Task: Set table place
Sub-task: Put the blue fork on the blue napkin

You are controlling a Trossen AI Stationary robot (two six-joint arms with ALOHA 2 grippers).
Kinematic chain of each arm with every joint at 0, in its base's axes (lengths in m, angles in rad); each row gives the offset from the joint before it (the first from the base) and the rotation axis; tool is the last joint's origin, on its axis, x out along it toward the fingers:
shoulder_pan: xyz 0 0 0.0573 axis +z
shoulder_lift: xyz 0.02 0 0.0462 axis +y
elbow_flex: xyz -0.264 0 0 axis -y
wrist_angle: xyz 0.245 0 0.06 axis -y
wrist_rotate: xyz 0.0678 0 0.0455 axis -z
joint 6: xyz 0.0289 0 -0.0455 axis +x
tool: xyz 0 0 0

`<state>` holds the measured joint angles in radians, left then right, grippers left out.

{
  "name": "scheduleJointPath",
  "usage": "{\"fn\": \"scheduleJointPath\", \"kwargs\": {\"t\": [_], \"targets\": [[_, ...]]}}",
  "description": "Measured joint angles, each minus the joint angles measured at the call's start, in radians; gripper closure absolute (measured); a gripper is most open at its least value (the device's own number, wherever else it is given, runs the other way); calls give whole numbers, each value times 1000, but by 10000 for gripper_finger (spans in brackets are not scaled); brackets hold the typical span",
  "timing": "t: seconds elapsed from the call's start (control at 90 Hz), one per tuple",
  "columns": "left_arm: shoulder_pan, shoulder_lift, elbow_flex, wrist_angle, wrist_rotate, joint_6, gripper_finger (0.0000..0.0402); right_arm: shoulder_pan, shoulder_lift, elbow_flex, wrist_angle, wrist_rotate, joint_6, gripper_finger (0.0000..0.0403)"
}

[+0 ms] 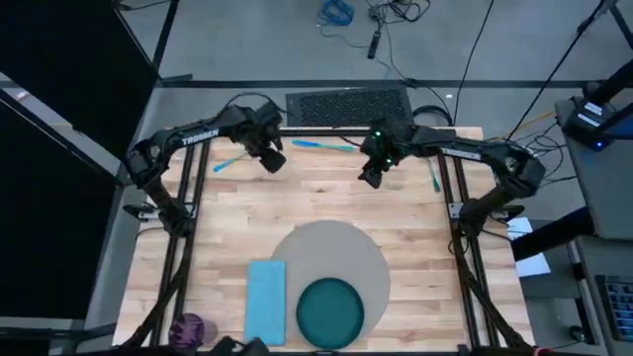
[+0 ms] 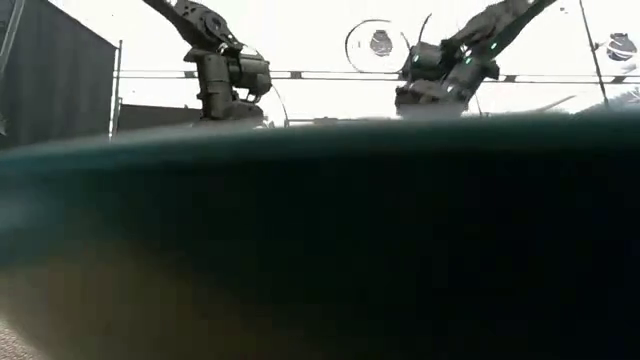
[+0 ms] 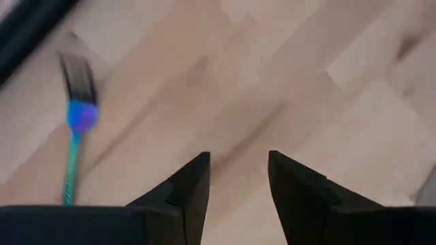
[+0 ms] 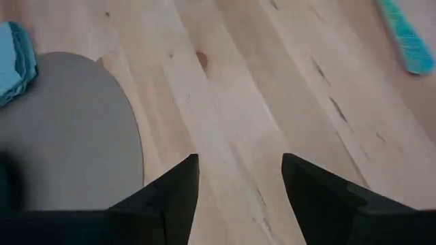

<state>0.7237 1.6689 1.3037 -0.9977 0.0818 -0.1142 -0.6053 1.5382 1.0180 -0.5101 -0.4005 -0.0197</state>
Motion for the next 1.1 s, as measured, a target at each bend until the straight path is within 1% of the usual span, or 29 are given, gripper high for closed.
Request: {"fn": "scheduleJointPath", "kwargs": {"t": [0.111,0.211,0.444,0.522,0.667,0.733,0.833,0.9,0.956,1.011,1.1], "targets": [[50,14,1,-11,-2,0,269,-20,58,0,51,-39,-24,209],[74,25,1,-4,-27,3,269,-38,88,0,84,-77,-43,209],[149,105,2,-5,-62,19,269,-61,89,0,113,-81,-53,209],[148,127,2,-3,-38,26,269,-62,87,0,116,-81,-55,209],[134,128,38,36,71,27,269,-62,87,0,116,-80,-71,209],[130,127,55,25,77,20,269,-63,87,0,118,-81,-71,209],[128,122,57,-42,78,-20,269,-63,87,0,117,-80,-71,209],[113,122,50,-89,41,-41,269,-63,87,0,117,-80,-76,209],[100,122,43,-118,-38,-84,269,-63,87,0,117,-80,-82,209],[95,122,31,-114,-111,-133,269,-63,87,0,119,-80,-89,209],[115,122,0,-112,-137,-192,270,-63,87,0,114,-80,-90,209]]}}
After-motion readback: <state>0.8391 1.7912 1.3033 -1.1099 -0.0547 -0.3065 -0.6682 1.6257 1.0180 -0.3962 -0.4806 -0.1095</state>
